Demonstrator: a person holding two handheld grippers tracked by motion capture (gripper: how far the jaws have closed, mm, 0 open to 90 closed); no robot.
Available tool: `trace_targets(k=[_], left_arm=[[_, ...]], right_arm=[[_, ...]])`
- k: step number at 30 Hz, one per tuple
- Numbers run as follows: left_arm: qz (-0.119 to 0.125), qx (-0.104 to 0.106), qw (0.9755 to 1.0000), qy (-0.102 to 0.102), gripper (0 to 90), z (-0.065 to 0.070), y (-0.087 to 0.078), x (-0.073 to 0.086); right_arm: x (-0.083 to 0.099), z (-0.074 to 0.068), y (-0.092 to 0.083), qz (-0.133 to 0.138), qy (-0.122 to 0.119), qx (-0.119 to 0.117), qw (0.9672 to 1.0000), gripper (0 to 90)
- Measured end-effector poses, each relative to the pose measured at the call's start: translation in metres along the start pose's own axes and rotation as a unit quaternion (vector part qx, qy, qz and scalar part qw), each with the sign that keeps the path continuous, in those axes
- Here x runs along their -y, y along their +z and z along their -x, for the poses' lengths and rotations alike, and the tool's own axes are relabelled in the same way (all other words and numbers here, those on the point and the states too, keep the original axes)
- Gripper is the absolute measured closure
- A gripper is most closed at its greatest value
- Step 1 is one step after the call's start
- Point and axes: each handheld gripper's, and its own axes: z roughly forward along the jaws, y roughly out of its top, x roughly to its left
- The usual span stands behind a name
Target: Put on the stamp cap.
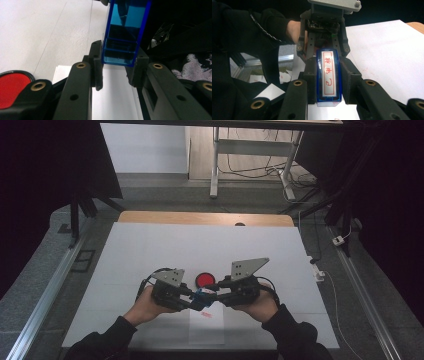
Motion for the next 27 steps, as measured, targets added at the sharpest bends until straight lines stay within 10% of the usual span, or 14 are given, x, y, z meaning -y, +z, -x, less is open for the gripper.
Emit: trace_targets(k=[15, 27], left_arm=[[0.010, -0.004, 0.9999, 0.012, 68.6, 0.0017, -0.0019, -0.0006], [-0.016, -0.052, 0.9985, -0.007, 52.8, 0.0029, 0.0008, 0.0000]], right_arm=[[-0.0005, 0.0007, -0.0019, 0.010, -0.001, -0.007, 0.9999, 70.0], [-0.0004, 0.0007, -0.0025, -0.001, -0.010, 0.019, 0.9998, 70.0]])
